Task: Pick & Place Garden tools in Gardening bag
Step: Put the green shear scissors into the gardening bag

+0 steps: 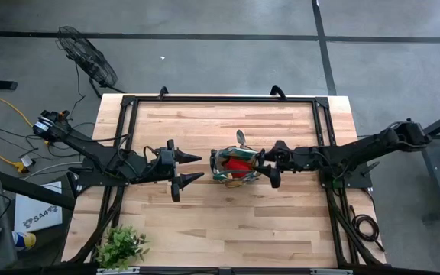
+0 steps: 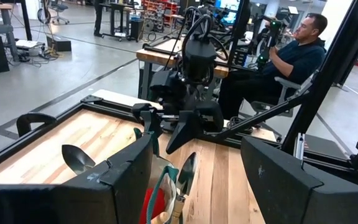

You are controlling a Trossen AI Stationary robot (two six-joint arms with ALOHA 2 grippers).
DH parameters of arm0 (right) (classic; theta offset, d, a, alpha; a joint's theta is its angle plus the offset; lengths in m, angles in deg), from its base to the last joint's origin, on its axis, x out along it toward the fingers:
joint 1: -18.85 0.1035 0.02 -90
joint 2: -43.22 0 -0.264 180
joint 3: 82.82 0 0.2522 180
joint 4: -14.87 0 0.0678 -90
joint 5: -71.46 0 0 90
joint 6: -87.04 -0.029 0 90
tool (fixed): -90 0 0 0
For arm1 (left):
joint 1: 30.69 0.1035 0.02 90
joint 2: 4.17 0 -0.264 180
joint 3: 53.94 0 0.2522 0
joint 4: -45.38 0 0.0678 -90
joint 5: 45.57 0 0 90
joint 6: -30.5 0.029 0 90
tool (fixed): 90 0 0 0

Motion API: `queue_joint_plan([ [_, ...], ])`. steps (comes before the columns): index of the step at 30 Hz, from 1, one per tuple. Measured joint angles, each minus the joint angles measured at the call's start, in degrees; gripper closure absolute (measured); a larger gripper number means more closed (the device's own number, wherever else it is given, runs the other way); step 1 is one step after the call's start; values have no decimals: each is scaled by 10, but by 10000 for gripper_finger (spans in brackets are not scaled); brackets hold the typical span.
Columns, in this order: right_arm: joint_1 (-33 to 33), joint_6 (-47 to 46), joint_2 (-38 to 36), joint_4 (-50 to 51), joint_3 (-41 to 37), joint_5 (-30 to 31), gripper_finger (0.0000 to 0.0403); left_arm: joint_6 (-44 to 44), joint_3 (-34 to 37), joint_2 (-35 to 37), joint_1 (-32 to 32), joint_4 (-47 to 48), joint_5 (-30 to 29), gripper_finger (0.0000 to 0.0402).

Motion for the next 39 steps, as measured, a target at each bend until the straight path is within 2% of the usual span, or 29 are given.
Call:
queue_joint_plan([
  [10, 0, 50, -29, 5, 0, 0, 155, -2, 0, 0, 0, 0, 3, 160],
  [39, 0, 38, -48, 48, 0, -5, 155, -2, 0, 0, 0, 4, 4, 160],
])
